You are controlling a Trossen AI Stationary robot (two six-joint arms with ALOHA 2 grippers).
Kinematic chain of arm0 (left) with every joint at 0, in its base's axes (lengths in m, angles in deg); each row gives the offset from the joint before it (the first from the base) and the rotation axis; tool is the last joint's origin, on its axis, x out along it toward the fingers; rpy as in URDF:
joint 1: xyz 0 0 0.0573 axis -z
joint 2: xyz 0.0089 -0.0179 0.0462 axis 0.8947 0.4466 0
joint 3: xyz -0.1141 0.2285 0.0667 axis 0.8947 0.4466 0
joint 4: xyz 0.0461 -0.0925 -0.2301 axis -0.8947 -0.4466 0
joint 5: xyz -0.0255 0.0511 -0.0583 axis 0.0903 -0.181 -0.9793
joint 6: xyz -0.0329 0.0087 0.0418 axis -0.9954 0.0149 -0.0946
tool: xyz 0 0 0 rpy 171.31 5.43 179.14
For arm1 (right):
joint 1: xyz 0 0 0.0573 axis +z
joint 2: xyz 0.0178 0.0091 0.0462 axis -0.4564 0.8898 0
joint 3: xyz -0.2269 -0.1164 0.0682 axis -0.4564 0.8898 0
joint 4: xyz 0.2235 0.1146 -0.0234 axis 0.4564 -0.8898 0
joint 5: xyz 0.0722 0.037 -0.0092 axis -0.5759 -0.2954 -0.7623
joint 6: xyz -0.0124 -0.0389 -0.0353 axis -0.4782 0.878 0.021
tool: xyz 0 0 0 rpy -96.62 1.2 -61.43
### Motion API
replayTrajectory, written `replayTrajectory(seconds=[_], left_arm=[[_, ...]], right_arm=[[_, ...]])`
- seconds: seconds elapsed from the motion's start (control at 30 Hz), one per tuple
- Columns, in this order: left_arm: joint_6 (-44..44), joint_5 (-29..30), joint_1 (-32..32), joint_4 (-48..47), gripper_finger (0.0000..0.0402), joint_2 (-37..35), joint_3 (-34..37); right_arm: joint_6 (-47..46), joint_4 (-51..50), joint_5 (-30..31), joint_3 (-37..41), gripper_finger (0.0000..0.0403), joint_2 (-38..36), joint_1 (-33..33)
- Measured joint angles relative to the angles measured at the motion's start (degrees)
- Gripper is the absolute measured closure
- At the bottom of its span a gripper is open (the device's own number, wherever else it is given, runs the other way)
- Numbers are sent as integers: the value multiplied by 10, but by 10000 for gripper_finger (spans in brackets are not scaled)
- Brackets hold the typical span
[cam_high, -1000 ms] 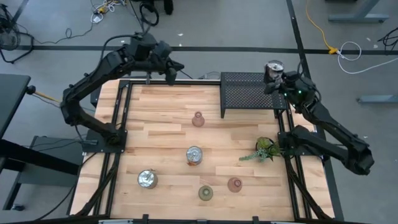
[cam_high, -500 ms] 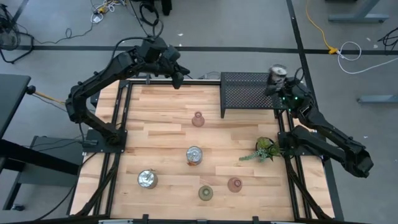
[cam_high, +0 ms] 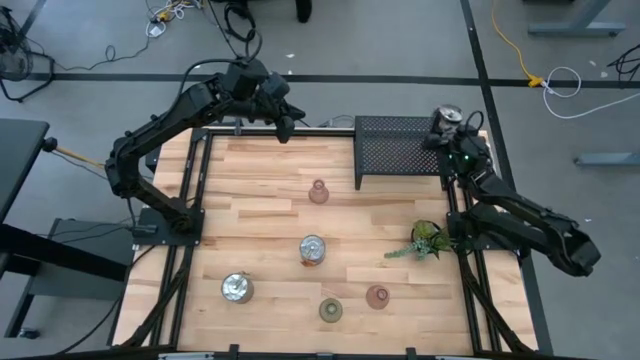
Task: Pick & Place candle stick holders
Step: Put the top silver scented candle on the shelf
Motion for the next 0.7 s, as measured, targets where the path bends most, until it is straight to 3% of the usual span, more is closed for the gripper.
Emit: replayTrajectory(seconds=[0.7], left_arm=[[21,-6,-2,0,390,0,0]], right_arm=[[-12,77,86,-1,74,93,9]])
